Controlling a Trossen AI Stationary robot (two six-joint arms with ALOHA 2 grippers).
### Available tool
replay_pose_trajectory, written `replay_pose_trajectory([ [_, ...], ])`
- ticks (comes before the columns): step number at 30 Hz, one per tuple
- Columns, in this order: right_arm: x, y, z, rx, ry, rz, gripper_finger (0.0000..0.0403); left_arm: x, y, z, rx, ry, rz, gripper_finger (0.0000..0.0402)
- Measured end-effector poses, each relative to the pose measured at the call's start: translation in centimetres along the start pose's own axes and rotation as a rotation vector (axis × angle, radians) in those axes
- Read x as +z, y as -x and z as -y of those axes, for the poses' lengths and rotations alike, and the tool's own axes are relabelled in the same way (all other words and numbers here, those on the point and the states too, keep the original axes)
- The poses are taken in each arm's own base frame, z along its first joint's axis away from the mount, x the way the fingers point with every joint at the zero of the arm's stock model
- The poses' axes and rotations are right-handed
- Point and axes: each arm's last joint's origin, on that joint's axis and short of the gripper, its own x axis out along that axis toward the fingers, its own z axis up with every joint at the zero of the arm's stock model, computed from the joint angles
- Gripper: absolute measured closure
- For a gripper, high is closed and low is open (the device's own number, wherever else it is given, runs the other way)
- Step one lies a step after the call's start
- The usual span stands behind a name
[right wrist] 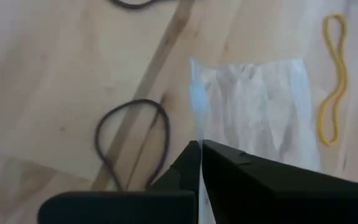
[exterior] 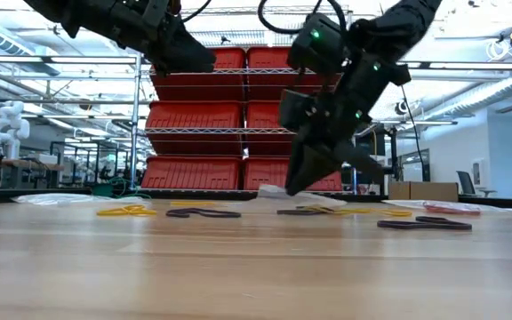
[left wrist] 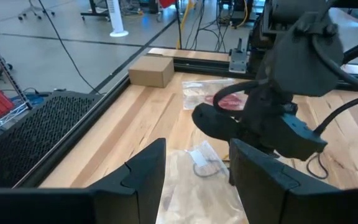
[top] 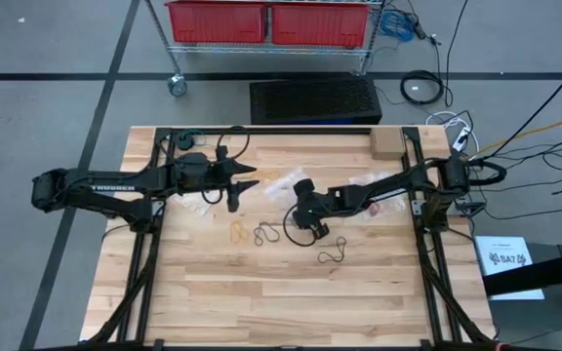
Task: Sort rubber bands
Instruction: Open the middle zip bag
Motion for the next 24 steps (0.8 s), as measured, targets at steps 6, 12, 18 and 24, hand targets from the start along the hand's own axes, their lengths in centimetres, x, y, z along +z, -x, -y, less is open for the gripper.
replay_pose_trajectory([
  [6, 2.0, 1.6, 1.6, 0.012, -0.018, -0.016, 0.0402, -0.1, 0.0, 0.0, 0.0, -0.026, -0.01, 0.0219],
  [12, 4.0, 4.5, 4.1, -0.005, -0.049, 0.004, 0.0403, -0.1, 0.0, -0.1, 0.026, -0.058, -0.011, 0.0219],
  [18, 4.2, 8.7, 6.8, -0.075, -0.148, 0.078, 0.0403, 0.1, -0.4, 0.1, 0.003, -0.051, 0.029, 0.0219],
  [24, 3.7, 10.9, 8.3, -0.132, -0.235, 0.133, 0.0403, -0.8, -2.1, 0.5, -0.098, -0.048, -0.002, 0.0219],
])
